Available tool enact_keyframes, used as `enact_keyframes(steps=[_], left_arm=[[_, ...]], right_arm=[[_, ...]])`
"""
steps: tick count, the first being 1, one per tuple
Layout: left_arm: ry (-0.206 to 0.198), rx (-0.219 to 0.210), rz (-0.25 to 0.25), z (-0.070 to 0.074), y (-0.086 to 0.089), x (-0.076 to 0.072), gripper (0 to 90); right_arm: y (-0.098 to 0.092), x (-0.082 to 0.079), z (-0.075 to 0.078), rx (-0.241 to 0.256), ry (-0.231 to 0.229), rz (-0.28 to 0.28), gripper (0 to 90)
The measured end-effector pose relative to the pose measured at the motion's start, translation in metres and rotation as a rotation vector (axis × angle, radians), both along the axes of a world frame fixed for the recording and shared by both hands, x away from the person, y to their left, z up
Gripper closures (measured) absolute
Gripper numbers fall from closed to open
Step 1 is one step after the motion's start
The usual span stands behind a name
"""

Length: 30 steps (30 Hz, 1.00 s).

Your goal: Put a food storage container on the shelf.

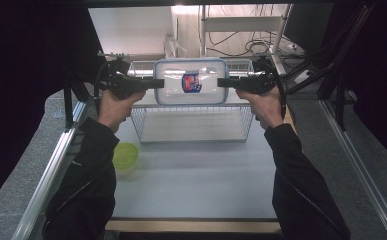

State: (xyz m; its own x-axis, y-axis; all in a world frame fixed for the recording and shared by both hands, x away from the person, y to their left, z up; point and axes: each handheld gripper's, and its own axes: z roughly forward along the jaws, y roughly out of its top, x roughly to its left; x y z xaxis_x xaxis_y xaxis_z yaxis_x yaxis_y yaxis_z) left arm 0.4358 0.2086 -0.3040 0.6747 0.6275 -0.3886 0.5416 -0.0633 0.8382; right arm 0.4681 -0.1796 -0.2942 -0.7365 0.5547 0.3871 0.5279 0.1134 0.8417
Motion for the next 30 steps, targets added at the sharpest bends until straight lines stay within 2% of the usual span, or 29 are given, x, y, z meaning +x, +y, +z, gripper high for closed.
enact_keyframes(steps=[11, 16, 21, 23, 25, 30], left_arm=[[0.028, -0.014, 0.013, -0.011, 0.000, 0.017, 51.5], [0.008, -0.010, 0.023, -0.011, -0.002, 0.018, 50.7], [-0.043, 0.021, 0.028, -0.013, -0.006, 0.015, 47.8], [-0.064, 0.054, 0.029, -0.014, -0.010, 0.014, 44.7], [-0.079, 0.081, 0.038, -0.013, -0.013, 0.014, 42.3], [-0.093, 0.116, 0.048, -0.012, -0.015, 0.015, 38.5]], right_arm=[[0.002, 0.017, -0.005, 0.002, 0.029, -0.021, 48.7], [0.002, 0.022, -0.009, 0.015, 0.045, -0.030, 48.5], [0.000, 0.023, -0.011, 0.016, 0.038, -0.024, 47.8], [0.000, 0.023, -0.011, 0.012, 0.029, -0.021, 47.3], [0.001, 0.023, -0.011, 0.000, 0.014, -0.022, 46.8], [0.003, 0.023, -0.011, -0.051, 0.001, -0.039, 44.4]])
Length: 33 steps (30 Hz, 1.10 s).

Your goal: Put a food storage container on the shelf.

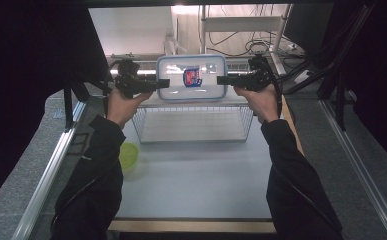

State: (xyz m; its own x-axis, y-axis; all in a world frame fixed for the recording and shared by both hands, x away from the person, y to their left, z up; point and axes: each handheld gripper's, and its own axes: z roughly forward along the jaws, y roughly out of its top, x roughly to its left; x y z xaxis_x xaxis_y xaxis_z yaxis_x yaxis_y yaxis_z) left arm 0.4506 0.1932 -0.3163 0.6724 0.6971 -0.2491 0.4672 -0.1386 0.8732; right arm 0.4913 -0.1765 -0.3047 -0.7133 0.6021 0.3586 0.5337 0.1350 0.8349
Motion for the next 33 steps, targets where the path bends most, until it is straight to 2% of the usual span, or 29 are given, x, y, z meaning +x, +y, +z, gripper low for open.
enact_keyframes(steps=[5, 9, 16, 19, 22, 25, 27, 30, 32, 33], left_arm=[[0.003, 0.003, 0.002, -0.001, -0.001, 0.002, 35.9], [0.015, -0.002, 0.004, -0.002, -0.001, 0.004, 32.0], [0.079, -0.081, 0.026, -0.008, 0.009, 0.013, 22.1], [0.106, -0.088, 0.051, -0.011, 0.016, 0.015, 16.1], [0.088, -0.104, 0.048, -0.011, 0.022, 0.011, 18.7], [0.039, -0.052, 0.061, -0.007, 0.022, 0.000, 19.9], [0.002, -0.019, 0.065, -0.005, 0.021, -0.010, 24.6], [-0.047, 0.015, 0.085, -0.002, 0.019, -0.027, 35.6], [-0.073, 0.016, 0.079, -0.003, 0.018, -0.039, 47.6], [-0.073, 0.015, 0.069, -0.005, 0.017, -0.044, 51.7]], right_arm=[[0.000, 0.003, -0.002, 0.008, 0.005, -0.013, 43.2], [0.002, 0.003, -0.003, -0.032, -0.004, -0.023, 43.9], [0.007, 0.005, -0.008, -0.068, 0.001, -0.023, 48.0], [0.008, 0.005, -0.009, -0.072, 0.003, -0.022, 48.0], [0.008, 0.005, -0.010, -0.073, 0.003, -0.020, 48.0], [0.007, 0.004, -0.011, -0.075, 0.001, -0.022, 48.1], [0.006, 0.003, -0.011, -0.077, -0.005, -0.025, 48.7], [0.003, 0.000, -0.011, -0.083, -0.016, -0.025, 49.9], [0.001, -0.002, -0.011, -0.079, -0.020, -0.024, 50.9], [0.000, -0.004, -0.011, -0.078, -0.023, -0.024, 51.4]])
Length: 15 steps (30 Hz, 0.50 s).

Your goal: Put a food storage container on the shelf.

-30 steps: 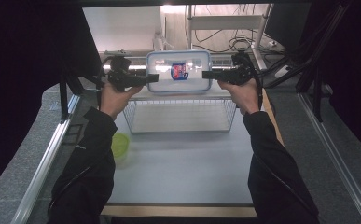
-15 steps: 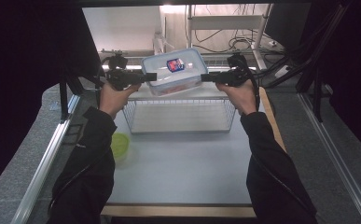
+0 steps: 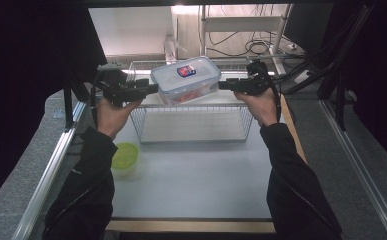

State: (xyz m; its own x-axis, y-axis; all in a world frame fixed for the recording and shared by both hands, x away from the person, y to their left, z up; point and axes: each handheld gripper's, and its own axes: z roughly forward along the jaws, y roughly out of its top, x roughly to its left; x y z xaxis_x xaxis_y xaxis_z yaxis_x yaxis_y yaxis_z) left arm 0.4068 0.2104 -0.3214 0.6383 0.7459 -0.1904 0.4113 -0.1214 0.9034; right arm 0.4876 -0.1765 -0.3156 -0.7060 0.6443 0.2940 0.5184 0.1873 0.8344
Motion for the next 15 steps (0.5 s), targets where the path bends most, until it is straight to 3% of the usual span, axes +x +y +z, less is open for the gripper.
enact_keyframes(steps=[3, 7, 10, 15], left_arm=[[0.008, 0.009, -0.045, -0.009, -0.005, -0.011, 70.1], [0.030, 0.031, -0.103, -0.022, -0.018, -0.012, 82.4], [0.038, 0.058, -0.098, -0.027, -0.025, -0.005, 84.3], [0.043, 0.062, -0.085, -0.028, -0.026, 0.006, 86.2]], right_arm=[[-0.002, -0.004, 0.000, 0.003, -0.008, 0.009, 54.3], [-0.002, -0.008, -0.002, 0.007, -0.011, 0.025, 59.6], [0.002, -0.011, -0.005, -0.017, -0.014, 0.040, 64.0], [0.006, -0.014, -0.008, -0.043, -0.020, 0.057, 69.0]])
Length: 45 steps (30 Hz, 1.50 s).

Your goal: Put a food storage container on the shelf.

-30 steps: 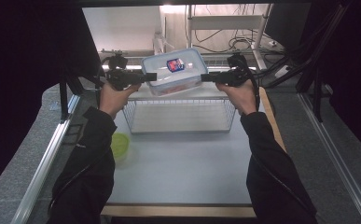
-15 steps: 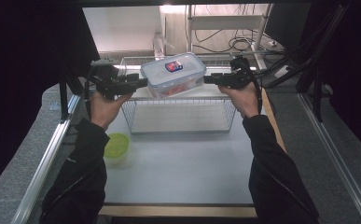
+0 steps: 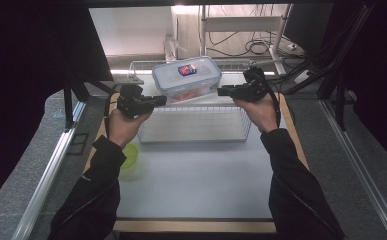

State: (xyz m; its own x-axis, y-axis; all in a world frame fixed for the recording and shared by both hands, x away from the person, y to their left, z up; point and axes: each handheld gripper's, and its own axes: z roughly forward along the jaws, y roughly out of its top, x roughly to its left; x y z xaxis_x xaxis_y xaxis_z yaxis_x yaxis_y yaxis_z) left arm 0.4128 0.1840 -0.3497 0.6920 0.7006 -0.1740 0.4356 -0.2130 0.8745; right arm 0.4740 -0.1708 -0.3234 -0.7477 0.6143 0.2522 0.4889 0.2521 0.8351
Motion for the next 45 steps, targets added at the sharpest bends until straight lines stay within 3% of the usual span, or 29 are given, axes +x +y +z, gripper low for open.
enact_keyframes(steps=[4, 14, 17, 21, 26, 31, 39, 45], left_arm=[[0.018, 0.008, 0.029, 0.002, 0.000, 0.010, 86.0], [0.038, 0.049, 0.048, 0.007, -0.003, 0.035, 86.3], [0.029, 0.047, 0.044, 0.008, -0.004, 0.033, 85.4], [0.015, 0.043, 0.040, 0.007, -0.002, 0.023, 83.9], [-0.012, 0.045, 0.030, 0.002, 0.002, 0.007, 72.6], [-0.023, 0.056, 0.022, -0.003, 0.003, -0.009, 59.0], [-0.046, 0.110, 0.010, -0.018, -0.001, -0.039, 42.9], [-0.030, 0.117, -0.004, -0.035, -0.002, -0.059, 31.0]], right_arm=[[0.003, 0.000, -0.002, 0.003, 0.000, 0.004, 69.7], [0.013, 0.000, -0.006, -0.011, -0.005, 0.009, 69.7], [0.013, -0.001, -0.006, -0.011, -0.008, 0.011, 69.6], [0.010, -0.005, -0.007, -0.009, -0.015, 0.014, 69.1], [0.004, -0.015, -0.009, -0.009, -0.040, 0.029, 64.5], [0.001, -0.030, -0.012, -0.029, -0.085, 0.045, 54.5], [-0.002, -0.058, -0.025, -0.081, -0.157, 0.062, 40.1], [-0.005, -0.077, -0.036, -0.107, -0.187, 0.074, 30.5]])
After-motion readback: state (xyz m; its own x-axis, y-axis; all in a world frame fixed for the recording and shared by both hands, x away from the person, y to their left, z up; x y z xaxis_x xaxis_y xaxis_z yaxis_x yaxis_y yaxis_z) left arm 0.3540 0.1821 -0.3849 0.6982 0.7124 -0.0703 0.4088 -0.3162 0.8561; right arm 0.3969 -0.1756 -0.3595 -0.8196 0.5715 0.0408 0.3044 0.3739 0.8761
